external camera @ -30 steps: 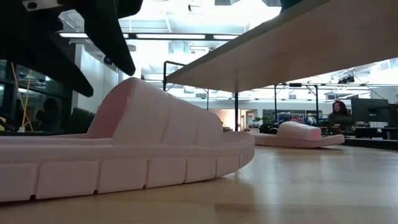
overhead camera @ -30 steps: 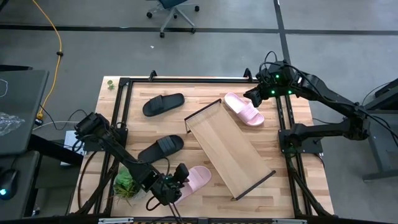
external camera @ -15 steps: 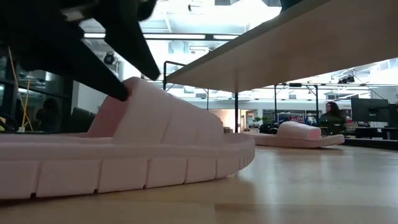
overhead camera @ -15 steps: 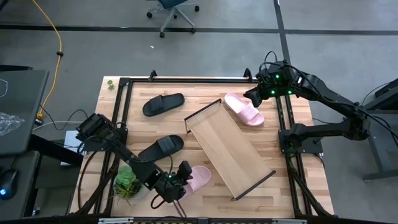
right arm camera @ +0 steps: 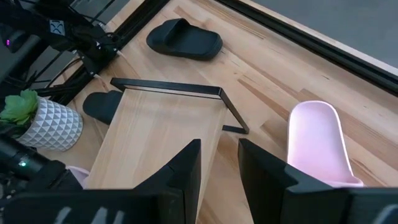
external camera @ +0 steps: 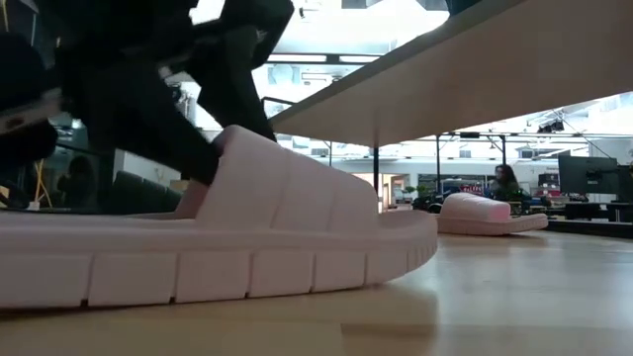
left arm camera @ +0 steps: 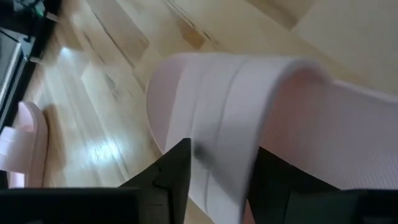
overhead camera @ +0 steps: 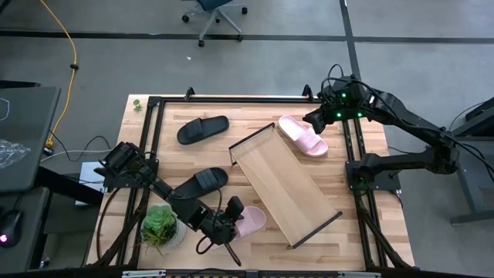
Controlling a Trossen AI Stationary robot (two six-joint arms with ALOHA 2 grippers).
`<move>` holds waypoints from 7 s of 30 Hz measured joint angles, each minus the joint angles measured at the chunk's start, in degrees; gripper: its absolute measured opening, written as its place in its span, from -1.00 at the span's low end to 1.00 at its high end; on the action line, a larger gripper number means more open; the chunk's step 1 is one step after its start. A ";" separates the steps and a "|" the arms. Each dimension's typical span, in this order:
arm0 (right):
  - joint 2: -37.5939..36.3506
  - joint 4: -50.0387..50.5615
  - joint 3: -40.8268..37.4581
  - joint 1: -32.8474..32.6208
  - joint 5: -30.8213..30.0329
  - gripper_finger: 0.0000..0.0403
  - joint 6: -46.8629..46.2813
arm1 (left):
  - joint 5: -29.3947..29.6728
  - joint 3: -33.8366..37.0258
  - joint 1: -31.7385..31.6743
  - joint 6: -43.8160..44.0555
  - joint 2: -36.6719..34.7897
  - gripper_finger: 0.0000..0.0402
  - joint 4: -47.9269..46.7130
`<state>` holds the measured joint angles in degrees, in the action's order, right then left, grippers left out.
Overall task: Pick and place slides into the shelf
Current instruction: Put the bottom pink slide on the shelf
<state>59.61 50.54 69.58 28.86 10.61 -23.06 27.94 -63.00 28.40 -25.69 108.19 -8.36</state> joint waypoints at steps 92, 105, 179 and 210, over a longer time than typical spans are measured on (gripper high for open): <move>-0.32 -7.51 -14.21 23.64 25.11 -0.52 12.85 | 13.87 -58.64 -2.66 11.97 0.15 -1.00 -71.89; -5.55 -11.33 -14.21 19.41 37.61 -0.52 10.62 | 11.07 -58.10 -14.20 -4.26 0.19 -1.00 -67.44; -12.76 -19.76 -14.21 16.15 23.97 -0.52 -2.59 | -12.57 -36.24 -39.34 -31.29 -2.39 -1.00 -32.11; -12.74 -19.80 -14.21 16.13 24.06 -0.52 -2.85 | -16.79 -36.26 -40.81 -28.16 -2.26 -0.48 -34.67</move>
<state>46.87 30.74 55.37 44.99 34.68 -25.92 11.16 -99.26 -12.40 -53.86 105.93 -43.03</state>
